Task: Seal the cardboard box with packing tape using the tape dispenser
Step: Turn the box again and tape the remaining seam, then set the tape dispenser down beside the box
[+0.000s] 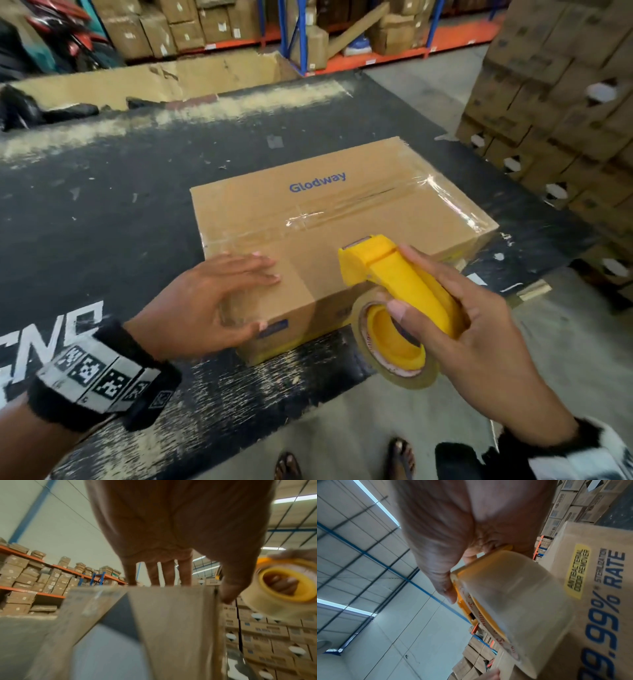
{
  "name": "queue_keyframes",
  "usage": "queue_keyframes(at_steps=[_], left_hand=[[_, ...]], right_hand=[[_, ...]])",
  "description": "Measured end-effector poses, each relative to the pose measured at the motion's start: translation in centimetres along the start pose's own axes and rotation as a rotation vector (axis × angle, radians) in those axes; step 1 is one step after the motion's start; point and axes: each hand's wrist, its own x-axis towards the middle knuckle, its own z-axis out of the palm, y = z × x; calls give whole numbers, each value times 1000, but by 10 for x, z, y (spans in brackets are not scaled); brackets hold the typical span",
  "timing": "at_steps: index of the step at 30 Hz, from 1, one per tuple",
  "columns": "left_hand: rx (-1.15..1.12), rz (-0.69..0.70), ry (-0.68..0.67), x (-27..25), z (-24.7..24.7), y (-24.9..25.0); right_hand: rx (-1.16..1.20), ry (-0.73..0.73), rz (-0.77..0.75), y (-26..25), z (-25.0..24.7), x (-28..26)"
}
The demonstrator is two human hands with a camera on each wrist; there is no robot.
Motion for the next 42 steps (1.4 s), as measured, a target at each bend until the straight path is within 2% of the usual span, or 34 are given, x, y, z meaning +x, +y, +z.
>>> queue_keyframes(at_steps=[4, 8, 14, 16, 19, 23, 29, 32, 35, 37, 42], left_hand=[[-29, -55, 57, 42, -3, 39], [0, -20, -32, 112, 19, 95], [29, 2, -160, 246, 73, 184], [91, -58, -208, 283, 90, 199], [222, -238, -339, 319, 111, 212], [289, -338, -386, 330, 126, 221], [282, -382, -346, 330, 131, 228], [264, -383, -340, 331, 133, 226], [251, -380, -321, 330, 136, 224], [245, -378, -294, 329, 138, 223], [180, -371, -216, 326, 141, 221]], right_hand=[[45, 95, -46, 20, -42, 26], [74, 196, -81, 48, -88, 54], [98, 268, -45, 101, -183, 97], [82, 283, -34, 127, -209, 117], [62, 271, 1, 172, -234, 150], [64, 217, 153, 237, -243, 189], [115, 98, 360, 309, -223, 224], [-1, 41, 364, 329, -214, 233], [-185, 13, 258, 330, -212, 235], [-223, 0, 225, 327, -212, 236], [-284, -30, 312, 329, -211, 243]])
